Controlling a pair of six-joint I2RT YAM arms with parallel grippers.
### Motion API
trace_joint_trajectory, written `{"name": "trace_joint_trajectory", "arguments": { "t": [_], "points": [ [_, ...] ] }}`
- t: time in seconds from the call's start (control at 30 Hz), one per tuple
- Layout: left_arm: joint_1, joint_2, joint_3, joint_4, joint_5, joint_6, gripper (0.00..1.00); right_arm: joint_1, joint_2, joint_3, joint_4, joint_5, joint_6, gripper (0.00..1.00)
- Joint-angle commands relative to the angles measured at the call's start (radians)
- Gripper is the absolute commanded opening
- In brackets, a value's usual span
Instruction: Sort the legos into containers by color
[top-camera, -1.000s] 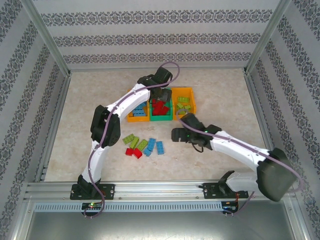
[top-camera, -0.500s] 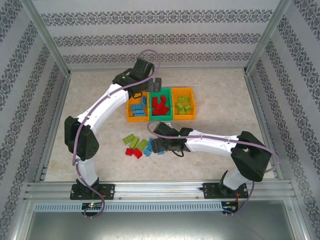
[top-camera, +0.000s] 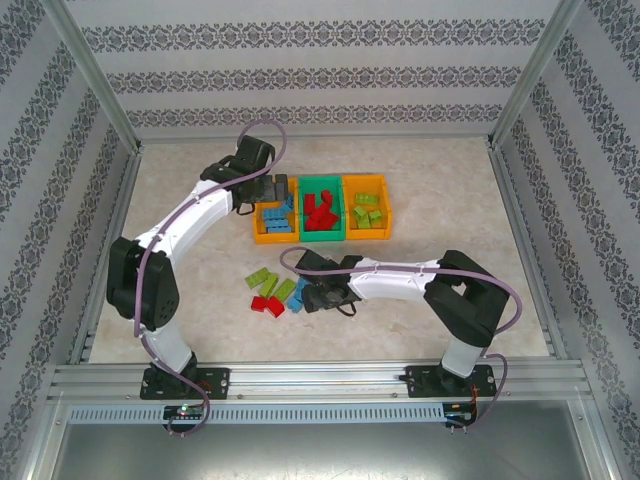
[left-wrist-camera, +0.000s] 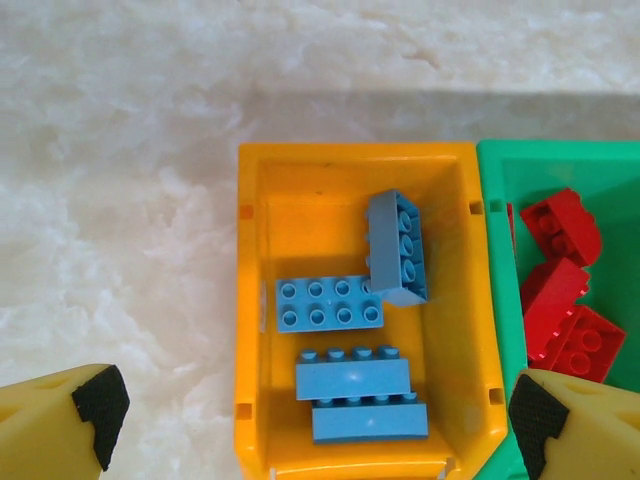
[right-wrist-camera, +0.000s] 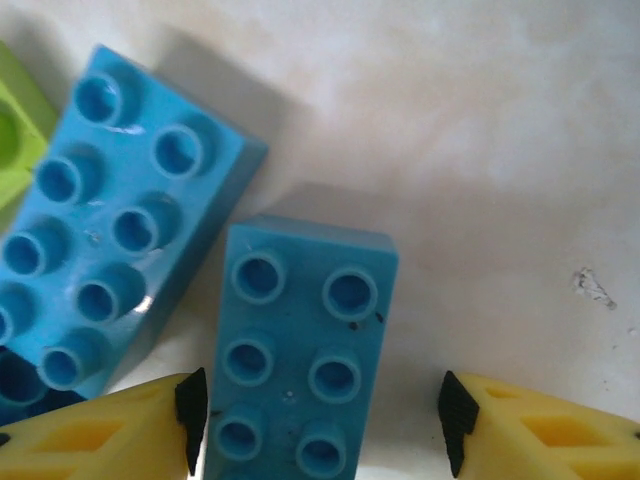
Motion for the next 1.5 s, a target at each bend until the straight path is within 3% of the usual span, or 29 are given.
{"name": "trace_joint_trajectory", "arguments": {
  "t": [0.0, 0.17, 0.47, 0.73, 0.9, 1.23, 1.47],
  "points": [
    [0.022, -0.062, -0.028, 0.055, 0.005, -0.024, 0.99, 0.008, 0.038, 0.019, -0.031, -0.006, 0.008, 0.59],
    [0.033, -0.118, -0.091, 0.089, -0.001, -0.023, 0.99, 0.006, 0.039, 0.015, -0.02, 0.007, 0.009, 0.36],
    [0.054, -0.216, -0.19, 0.061, -0.015, -0.01, 0.99, -0.011, -0.083, 0.043, 0.026, 0.06, -0.066, 0.29],
    [0.094, -0.32, -0.309, 0.059, 0.029, -0.022, 0.99, -0.097, -0.026, 0.231, 0.094, -0.026, -0.15, 0.28],
    [0.099, -0.365, -0.374, 0.046, 0.036, -0.007, 0.99, -0.146, 0.109, 0.406, 0.152, -0.118, -0.145, 0.28],
    [0.098, -0.45, -0.52, 0.031, 0.07, -0.026, 0.99, -0.272, 0.363, 0.733, 0.078, -0.17, -0.061, 0.28],
    [0.087, -0.486, -0.619, 0.071, 0.168, -0.031, 1.0, -0.326, 0.461, 0.857, 0.037, -0.262, -0.047, 0.38]
  ]
}}
